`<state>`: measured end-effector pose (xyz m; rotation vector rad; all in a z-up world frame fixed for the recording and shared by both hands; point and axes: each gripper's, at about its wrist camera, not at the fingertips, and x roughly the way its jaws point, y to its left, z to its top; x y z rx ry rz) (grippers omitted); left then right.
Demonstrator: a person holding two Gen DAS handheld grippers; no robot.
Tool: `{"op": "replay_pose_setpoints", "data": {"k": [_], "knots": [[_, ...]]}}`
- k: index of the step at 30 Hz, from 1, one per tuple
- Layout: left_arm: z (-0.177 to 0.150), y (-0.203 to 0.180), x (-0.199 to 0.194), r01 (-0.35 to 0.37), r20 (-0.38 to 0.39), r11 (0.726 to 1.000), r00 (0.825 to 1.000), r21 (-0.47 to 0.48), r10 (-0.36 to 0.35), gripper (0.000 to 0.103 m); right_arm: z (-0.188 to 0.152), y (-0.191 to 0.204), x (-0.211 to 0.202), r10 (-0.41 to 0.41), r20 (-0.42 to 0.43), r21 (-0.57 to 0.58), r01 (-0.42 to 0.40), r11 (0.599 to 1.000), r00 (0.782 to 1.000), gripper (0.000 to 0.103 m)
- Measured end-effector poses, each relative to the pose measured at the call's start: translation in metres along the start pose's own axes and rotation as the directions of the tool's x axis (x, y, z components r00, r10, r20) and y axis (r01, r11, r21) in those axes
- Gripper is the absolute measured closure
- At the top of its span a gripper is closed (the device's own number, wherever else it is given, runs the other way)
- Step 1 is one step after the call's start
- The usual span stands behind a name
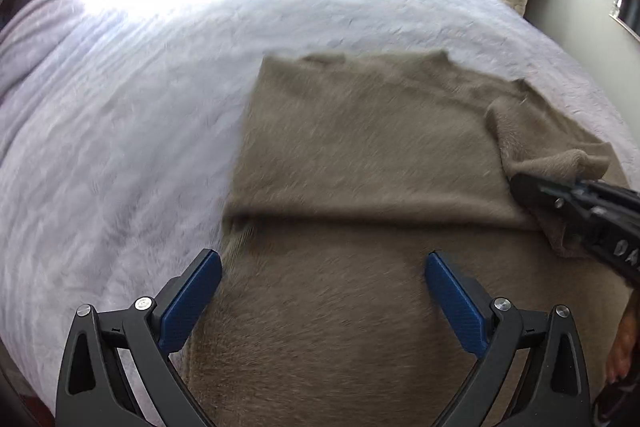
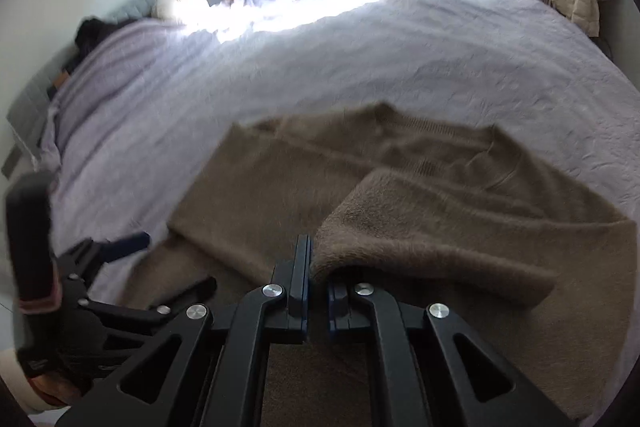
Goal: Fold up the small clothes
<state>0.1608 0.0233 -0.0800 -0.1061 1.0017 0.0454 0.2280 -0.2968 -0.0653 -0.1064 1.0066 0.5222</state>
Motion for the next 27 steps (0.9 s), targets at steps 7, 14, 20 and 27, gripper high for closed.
{"op": "replay_pose_setpoints", "data": {"k": [7, 14, 20, 27], "knots": [[-0.007, 0.005, 0.002, 0.032, 0.034, 0.999, 0.999, -0.007, -0.032, 0.001, 0.007, -0.046, -0.020, 0.089, 0.068, 0.220, -0.102, 0.970, 0.994, 0.057], [-0.013, 0.013, 0.000, 0.061, 0.072, 0.998, 0.996, -0.033, -0.058, 0.000, 0.033, -0.044, -0.034, 0.049, 0.185, 0.272, -0.100, 0.957, 0.981, 0.071], [-0.019, 0.020, -0.002, 0.082, 0.099, 0.995, 0.992, -0.054, -0.076, 0.000, 0.058, 0.033, -0.007, 0.173, 0.073, 0.027, -0.175, 0.984, 0.982, 0.064], [-0.023, 0.032, -0.002, 0.127, 0.100, 0.988, 0.988, -0.084, -0.118, 0.001, 0.024, -0.031, -0.046, 0.177, 0.164, 0.260, -0.215, 0.941, 0.971, 0.059]]}}
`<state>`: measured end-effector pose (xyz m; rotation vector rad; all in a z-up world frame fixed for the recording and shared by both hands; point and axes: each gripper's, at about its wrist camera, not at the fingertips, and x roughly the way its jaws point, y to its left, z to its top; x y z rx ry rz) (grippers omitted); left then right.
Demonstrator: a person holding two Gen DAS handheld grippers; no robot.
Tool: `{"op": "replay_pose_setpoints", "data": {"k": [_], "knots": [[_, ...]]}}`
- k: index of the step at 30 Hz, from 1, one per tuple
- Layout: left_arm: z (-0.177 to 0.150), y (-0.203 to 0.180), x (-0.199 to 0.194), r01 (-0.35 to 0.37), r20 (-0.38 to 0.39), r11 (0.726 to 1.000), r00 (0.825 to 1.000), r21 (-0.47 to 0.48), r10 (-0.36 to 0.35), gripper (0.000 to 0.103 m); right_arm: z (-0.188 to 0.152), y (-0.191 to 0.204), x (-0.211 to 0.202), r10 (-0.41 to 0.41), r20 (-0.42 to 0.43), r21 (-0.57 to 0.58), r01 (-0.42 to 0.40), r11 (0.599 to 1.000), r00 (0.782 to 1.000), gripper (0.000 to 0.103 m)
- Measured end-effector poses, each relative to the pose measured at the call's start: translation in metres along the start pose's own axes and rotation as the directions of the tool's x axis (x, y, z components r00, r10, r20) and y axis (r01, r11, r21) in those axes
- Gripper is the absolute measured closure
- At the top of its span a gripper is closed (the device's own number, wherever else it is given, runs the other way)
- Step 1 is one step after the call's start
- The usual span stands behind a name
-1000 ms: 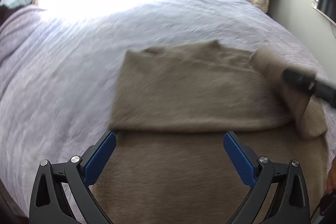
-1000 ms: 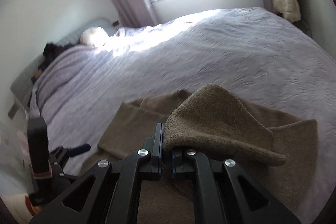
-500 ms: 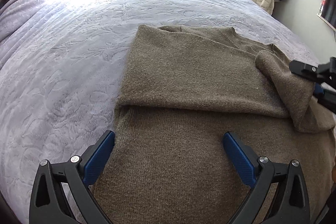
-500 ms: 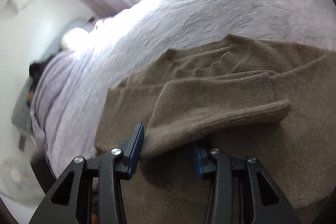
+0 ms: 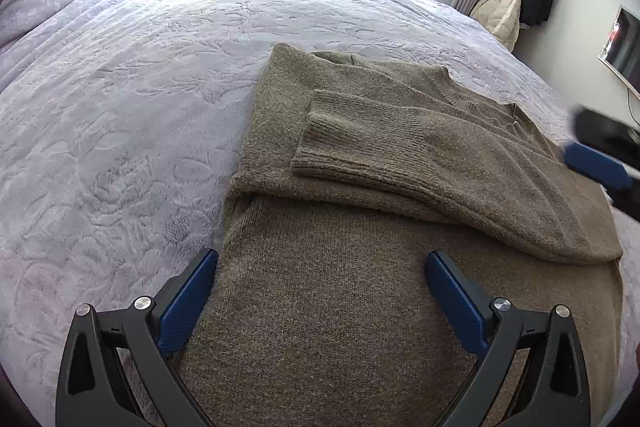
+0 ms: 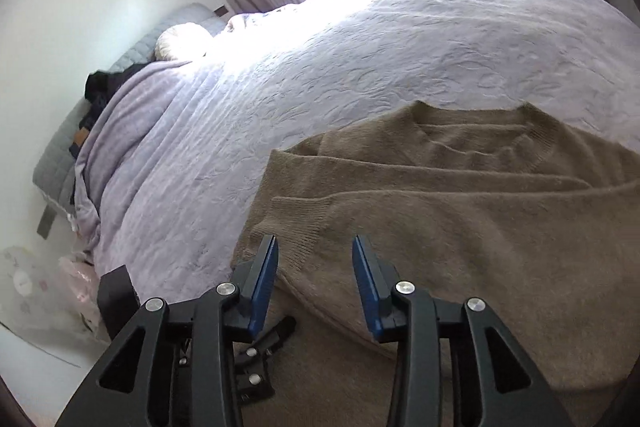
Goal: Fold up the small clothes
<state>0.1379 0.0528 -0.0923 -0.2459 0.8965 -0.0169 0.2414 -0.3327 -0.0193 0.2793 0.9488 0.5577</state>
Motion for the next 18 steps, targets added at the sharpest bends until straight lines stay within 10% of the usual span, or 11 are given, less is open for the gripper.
{"op": "replay_pose_setpoints", "data": {"k": [9, 16, 18], "knots": [[0.041, -0.011, -0.020, -0.025, 0.058, 0.999, 0.998, 0.046, 0.022, 0.001, -0.022, -0.133, -0.139, -0.325, 0.172, 0.345, 0.252, 0.904, 0.930, 0.049], [0.068, -0.016, 0.030, -0.094, -0.079, 0.994, 0.992, 0.060, 0.098, 0.001, -0.048, -0.205, -0.098, -0.062, 0.100, 0.536, -0.002, 0.844, 0.993, 0.049], [0.065, -0.016, 0.037, -0.097, -0.094, 0.994, 0.990, 0.056, 0.102, 0.001, -0.048, -0.205, -0.089, -0.059, 0.093, 0.533, 0.000, 0.846, 0.994, 0.074]]}}
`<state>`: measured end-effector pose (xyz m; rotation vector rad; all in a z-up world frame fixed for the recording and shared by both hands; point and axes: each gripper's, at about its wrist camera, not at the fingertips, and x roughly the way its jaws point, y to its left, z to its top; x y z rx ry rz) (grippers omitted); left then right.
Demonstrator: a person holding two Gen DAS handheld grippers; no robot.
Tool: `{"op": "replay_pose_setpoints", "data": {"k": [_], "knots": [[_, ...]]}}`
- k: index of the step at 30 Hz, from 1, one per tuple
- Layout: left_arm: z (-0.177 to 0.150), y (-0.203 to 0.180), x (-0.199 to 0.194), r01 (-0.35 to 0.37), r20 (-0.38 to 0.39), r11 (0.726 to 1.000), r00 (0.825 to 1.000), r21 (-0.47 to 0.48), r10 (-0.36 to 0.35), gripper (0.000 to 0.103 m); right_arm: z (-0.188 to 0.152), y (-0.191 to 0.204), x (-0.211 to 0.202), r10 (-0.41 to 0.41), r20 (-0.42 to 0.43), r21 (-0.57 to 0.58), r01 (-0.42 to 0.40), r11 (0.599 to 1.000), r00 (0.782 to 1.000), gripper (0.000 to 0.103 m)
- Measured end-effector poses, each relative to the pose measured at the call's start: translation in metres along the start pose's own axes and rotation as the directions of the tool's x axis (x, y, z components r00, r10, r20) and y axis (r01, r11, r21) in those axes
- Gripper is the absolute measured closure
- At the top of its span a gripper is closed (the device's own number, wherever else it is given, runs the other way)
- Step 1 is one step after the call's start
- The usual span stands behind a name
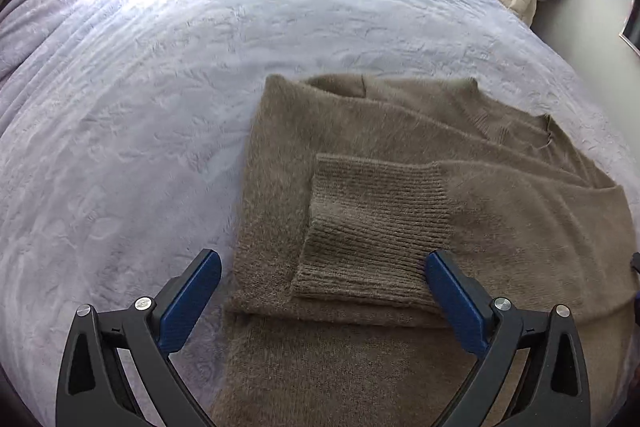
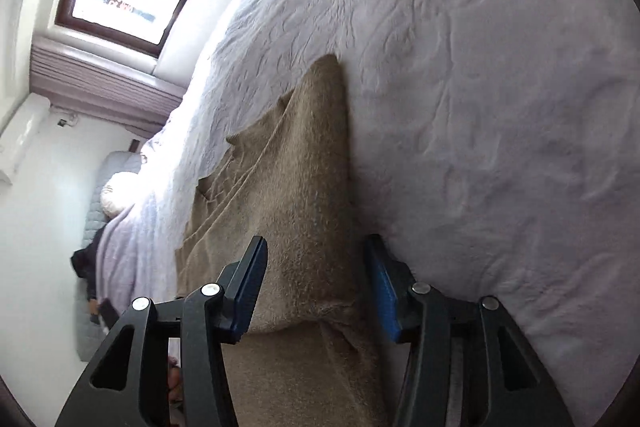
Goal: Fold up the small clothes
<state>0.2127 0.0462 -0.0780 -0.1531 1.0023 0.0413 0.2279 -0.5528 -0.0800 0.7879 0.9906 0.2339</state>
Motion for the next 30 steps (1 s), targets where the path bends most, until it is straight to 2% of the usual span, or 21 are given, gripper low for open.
{"op": "replay_pose_setpoints", "data": {"k": [1, 2, 3, 5, 8, 10, 12, 13, 16, 19, 20, 22, 25, 26, 28, 29, 30], "knots": [[0.000, 0.000, -0.001, 0.001, 0.002, 1.000, 1.000, -0.004, -0.001, 0.001, 0.001, 0.002, 0.000, -0.017, 0.003, -0.009, 0.017, 1.000, 1.000, 0.086], [0.000, 0.000, -0.003, -0.001, 0.005, 1.000, 1.000, -0.002, 0.001, 0.001, 0.001, 0.006, -0.002, -0.013, 0.015, -0.020, 0.014, 1.000, 1.000, 0.092], [0.000, -0.002, -0.004, -0.006, 0.011, 1.000, 1.000, 0.009, 0.005, 0.001, 0.003, 0.012, -0.009, -0.015, 0.040, -0.049, 0.017, 0.999, 0.999, 0.093], [-0.003, -0.004, -0.004, -0.027, 0.021, 0.999, 0.999, 0.040, 0.027, 0.001, 0.007, 0.018, -0.018, -0.067, 0.080, -0.118, 0.077, 0.990, 0.994, 0.094], [-0.005, -0.007, 0.001, -0.037, 0.023, 0.998, 0.999, 0.051, 0.036, 0.000, 0.012, -0.003, -0.010, -0.142, 0.057, -0.090, 0.147, 0.985, 0.988, 0.094], [-0.005, -0.002, 0.000, -0.024, 0.012, 0.999, 1.000, 0.035, 0.023, 0.000, 0.007, -0.016, -0.011, -0.098, 0.065, -0.056, 0.102, 0.993, 0.993, 0.095], [-0.003, 0.007, -0.010, 0.014, 0.006, 1.000, 1.000, 0.021, -0.014, 0.000, 0.001, -0.017, -0.017, -0.082, 0.087, -0.051, 0.087, 0.995, 0.993, 0.095], [0.000, 0.012, -0.016, 0.060, 0.010, 0.998, 0.998, 0.022, -0.060, 0.000, -0.002, -0.014, -0.021, -0.082, 0.088, -0.058, 0.088, 0.994, 0.993, 0.093], [0.009, 0.022, -0.029, 0.181, 0.016, 0.983, 0.983, 0.038, -0.181, 0.001, -0.011, -0.005, -0.033, -0.080, 0.103, -0.101, 0.091, 0.991, 0.991, 0.092], [0.018, 0.021, -0.023, 0.260, -0.043, 0.964, 0.965, 0.057, -0.258, 0.001, -0.022, 0.005, -0.046, -0.038, 0.130, -0.136, 0.056, 0.989, 0.991, 0.089], [0.020, 0.019, -0.020, 0.259, -0.050, 0.964, 0.965, 0.054, -0.257, 0.003, -0.026, 0.010, -0.048, -0.017, 0.133, -0.141, 0.036, 0.989, 0.991, 0.089], [0.020, 0.015, -0.011, 0.235, -0.075, 0.971, 0.970, 0.053, -0.231, 0.028, -0.033, 0.019, -0.051, 0.015, 0.131, -0.156, 0.006, 0.988, 0.991, 0.089], [0.014, 0.011, -0.005, 0.170, -0.088, 0.984, 0.982, 0.061, -0.164, 0.029, -0.041, 0.040, -0.045, 0.051, 0.087, -0.227, -0.030, 0.973, 0.995, 0.089], [0.011, 0.009, -0.006, 0.149, -0.074, 0.986, 0.987, 0.070, -0.144, 0.029, -0.043, 0.044, -0.038, 0.032, 0.071, -0.246, -0.014, 0.969, 0.997, 0.089], [0.005, 0.005, -0.011, 0.087, -0.053, 0.992, 0.995, 0.095, -0.082, 0.026, -0.044, 0.042, -0.024, -0.055, 0.049, -0.254, 0.066, 0.965, 0.997, 0.082], [0.002, 0.003, -0.016, 0.054, -0.041, 0.992, 0.998, 0.110, -0.050, 0.023, -0.044, 0.036, -0.016, -0.100, 0.032, -0.237, 0.105, 0.966, 0.994, 0.081], [-0.001, 0.001, -0.022, 0.023, -0.024, 0.992, 1.000, 0.122, -0.020, 0.019, -0.046, 0.026, -0.011, -0.101, 0.010, -0.199, 0.101, 0.975, 0.995, 0.081]]}}
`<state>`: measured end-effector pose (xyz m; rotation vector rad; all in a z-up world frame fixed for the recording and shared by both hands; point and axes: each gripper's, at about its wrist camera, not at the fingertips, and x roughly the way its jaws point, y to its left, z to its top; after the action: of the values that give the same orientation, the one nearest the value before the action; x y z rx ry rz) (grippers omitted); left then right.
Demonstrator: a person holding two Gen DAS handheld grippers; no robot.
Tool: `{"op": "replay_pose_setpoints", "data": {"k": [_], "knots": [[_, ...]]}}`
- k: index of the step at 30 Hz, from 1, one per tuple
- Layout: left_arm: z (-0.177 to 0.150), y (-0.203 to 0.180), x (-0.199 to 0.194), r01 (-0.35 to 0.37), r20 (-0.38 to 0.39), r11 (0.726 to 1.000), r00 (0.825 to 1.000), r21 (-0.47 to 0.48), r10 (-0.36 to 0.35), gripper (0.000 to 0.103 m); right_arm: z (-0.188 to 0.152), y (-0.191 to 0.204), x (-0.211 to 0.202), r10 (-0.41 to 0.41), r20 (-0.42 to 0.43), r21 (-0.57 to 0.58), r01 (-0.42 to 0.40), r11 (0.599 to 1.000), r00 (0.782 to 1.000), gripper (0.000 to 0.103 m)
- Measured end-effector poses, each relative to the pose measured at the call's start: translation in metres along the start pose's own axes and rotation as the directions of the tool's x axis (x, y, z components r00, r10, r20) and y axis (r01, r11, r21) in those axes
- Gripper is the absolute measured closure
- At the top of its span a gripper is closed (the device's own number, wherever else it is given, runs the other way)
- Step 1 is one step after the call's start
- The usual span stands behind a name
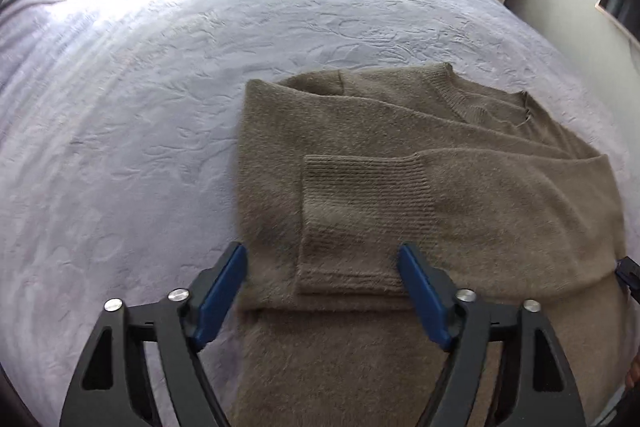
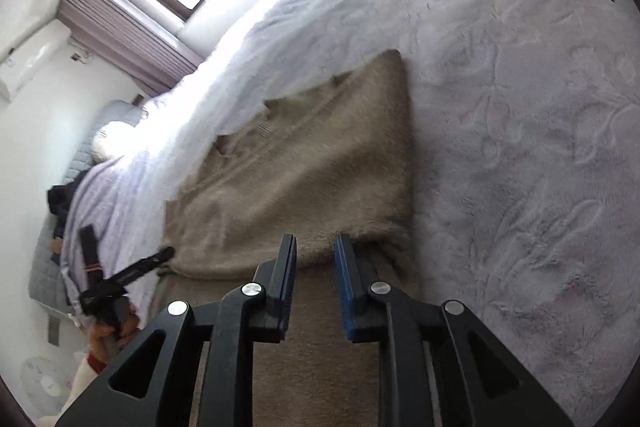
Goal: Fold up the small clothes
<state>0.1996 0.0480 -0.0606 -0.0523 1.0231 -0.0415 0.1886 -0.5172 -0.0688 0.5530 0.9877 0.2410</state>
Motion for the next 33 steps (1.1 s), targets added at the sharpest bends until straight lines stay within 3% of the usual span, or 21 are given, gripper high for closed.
{"op": "replay_pose_setpoints", "data": {"k": [2, 7, 9, 12, 21, 24, 27, 30, 33], "knots": [[-0.006, 0.000, -0.011, -0.016, 0.020, 0.999, 1.000, 0.029, 0.015, 0.019, -0.009, -0.011, 0.000, 0.036, 0.007, 0.063, -0.036, 0.997, 0.999, 0.081], [-0.029, -0.002, -0.032, -0.005, 0.026, 0.999, 1.000, 0.035, 0.004, 0.019, -0.026, -0.009, -0.022, 0.026, 0.027, 0.035, -0.027, 0.999, 0.999, 0.074], [-0.041, -0.002, -0.040, -0.021, 0.032, 0.999, 0.999, 0.027, 0.020, 0.019, -0.035, -0.004, -0.034, 0.020, 0.038, 0.021, -0.020, 1.000, 0.999, 0.058], [-0.058, -0.005, -0.052, -0.041, 0.051, 0.999, 0.998, 0.020, 0.040, 0.019, -0.051, -0.001, -0.053, 0.038, 0.060, 0.037, -0.040, 0.999, 0.997, 0.044], [-0.098, -0.006, -0.075, -0.035, 0.029, 0.999, 0.999, 0.001, 0.035, 0.019, -0.098, 0.012, -0.075, 0.065, 0.052, 0.036, -0.067, 0.997, 0.997, 0.042], [-0.108, -0.004, -0.081, -0.028, 0.032, 1.000, 0.999, -0.009, 0.028, 0.000, -0.109, 0.018, -0.077, 0.052, 0.050, 0.021, -0.054, 0.998, 0.997, 0.042], [-0.118, -0.006, -0.087, -0.027, 0.045, 1.000, 0.999, -0.007, 0.027, 0.000, -0.118, 0.027, -0.079, 0.033, 0.049, -0.009, -0.033, 0.999, 0.998, 0.041], [-0.126, -0.008, -0.093, -0.034, 0.046, 0.999, 0.998, 0.000, 0.034, 0.000, -0.124, 0.038, -0.080, 0.014, 0.051, -0.044, -0.012, 0.999, 0.999, 0.031], [-0.132, -0.008, -0.098, -0.029, 0.045, 1.000, 0.999, -0.002, 0.029, 0.000, -0.131, 0.050, -0.084, -0.022, 0.061, -0.095, 0.028, 0.995, 0.998, 0.030]]}}
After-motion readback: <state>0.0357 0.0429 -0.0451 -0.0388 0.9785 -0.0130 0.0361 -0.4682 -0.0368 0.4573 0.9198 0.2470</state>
